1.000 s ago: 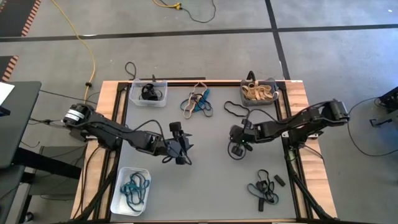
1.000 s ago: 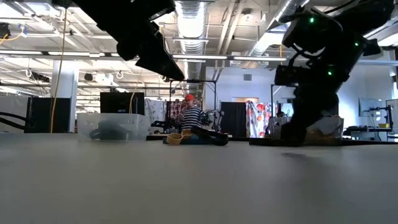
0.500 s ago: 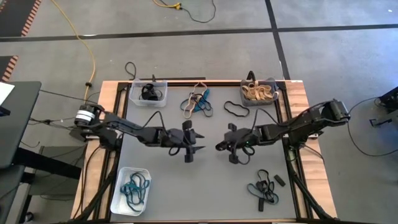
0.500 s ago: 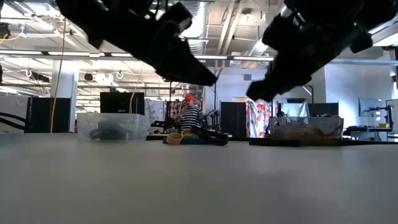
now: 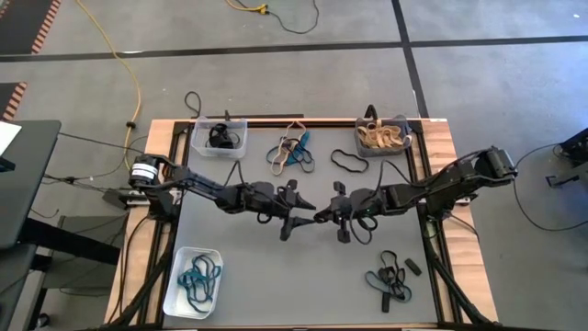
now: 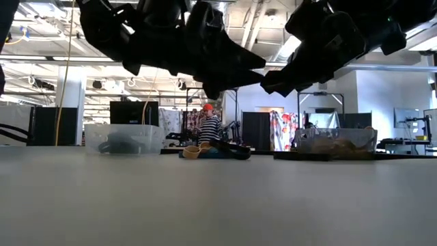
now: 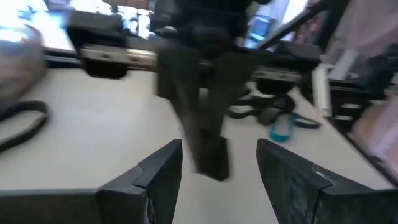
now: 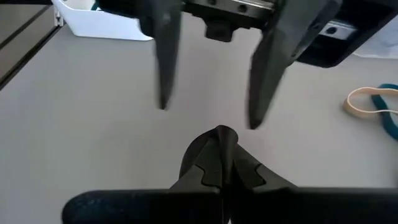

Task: Sort rubber bands into baskets
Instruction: Put the black rubber band into the transparent bin

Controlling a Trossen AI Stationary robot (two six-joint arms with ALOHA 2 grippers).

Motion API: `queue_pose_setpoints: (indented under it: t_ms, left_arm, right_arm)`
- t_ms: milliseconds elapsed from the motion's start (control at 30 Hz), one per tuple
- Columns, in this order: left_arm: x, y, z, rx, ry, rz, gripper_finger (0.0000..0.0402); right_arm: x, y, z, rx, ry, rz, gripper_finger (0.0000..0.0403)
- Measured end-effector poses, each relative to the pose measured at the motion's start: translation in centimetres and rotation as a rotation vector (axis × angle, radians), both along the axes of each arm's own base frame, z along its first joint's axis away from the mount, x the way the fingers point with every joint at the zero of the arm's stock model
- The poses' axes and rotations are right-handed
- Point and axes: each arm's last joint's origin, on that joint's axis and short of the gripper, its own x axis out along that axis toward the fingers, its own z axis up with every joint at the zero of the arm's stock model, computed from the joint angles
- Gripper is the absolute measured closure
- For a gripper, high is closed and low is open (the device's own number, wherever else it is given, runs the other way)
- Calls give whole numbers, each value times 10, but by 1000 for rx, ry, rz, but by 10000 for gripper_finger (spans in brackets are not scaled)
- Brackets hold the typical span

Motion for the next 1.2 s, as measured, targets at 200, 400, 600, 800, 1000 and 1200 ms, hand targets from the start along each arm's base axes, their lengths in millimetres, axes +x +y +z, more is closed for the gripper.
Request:
queue_pose_setpoints:
  t_ms: [200,400,600,800,1000,1200]
  left_arm:
    - [5,-3,6,8,-10,43,205]
    - [8,-3,10,15,-7,51,205]
    - [12,-7,13,70,13,66,229]
    - [13,-11,14,118,10,61,312]
    - [12,-11,13,141,18,52,389]
    - [12,-12,13,178,14,30,401]
  right_arm:
    - [1,0,2,-2,-23,0,379]
    - [2,0,5,-4,-56,3,379]
    - [2,0,5,-4,-60,3,378]
    - [2,0,5,-6,-58,3,377]
    - [2,0,4,-7,-52,3,377]
    - [2,0,4,-1,-53,1,370]
